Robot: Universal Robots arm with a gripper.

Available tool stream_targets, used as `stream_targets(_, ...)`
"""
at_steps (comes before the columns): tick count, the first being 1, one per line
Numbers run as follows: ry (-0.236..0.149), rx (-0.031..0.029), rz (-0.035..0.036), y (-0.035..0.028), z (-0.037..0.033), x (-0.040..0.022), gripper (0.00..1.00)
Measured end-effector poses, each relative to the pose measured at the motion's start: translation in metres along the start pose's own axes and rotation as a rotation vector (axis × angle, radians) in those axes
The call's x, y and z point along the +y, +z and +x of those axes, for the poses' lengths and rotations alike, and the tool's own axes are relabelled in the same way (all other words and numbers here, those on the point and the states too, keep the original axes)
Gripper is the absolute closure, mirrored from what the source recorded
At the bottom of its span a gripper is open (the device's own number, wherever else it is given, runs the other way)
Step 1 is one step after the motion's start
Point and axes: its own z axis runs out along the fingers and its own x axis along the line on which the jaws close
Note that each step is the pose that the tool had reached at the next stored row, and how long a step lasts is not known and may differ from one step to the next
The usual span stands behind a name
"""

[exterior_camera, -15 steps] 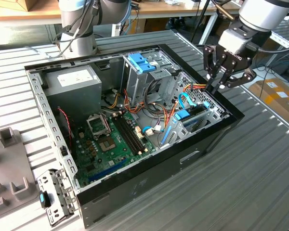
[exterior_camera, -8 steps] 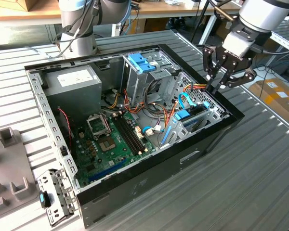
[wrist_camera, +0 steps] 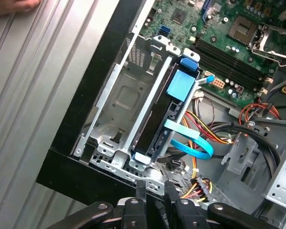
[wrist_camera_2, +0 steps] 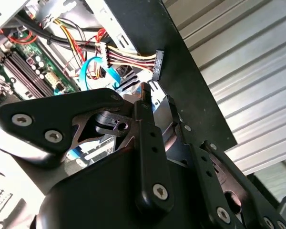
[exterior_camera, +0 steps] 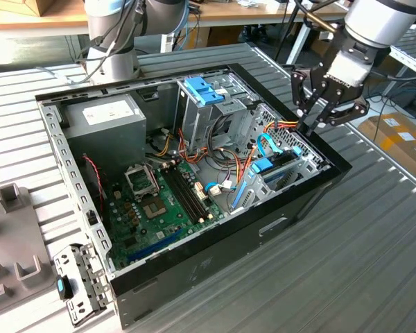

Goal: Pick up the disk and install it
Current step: 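Insert the second disk wire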

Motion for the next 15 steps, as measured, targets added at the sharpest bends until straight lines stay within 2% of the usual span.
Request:
stream_targets(5,-0.088,-0.0035,-0.0025,0.0015,0.0005,-0.0008,0.7)
stream_targets(8,-0.125,-0.0051,-0.0035,0.0021,0.0008,-0.0032,0.7)
stream_targets(15,-0.184,-0.0074,-0.0052,0.0044,-0.0033,-0.0079,0.7)
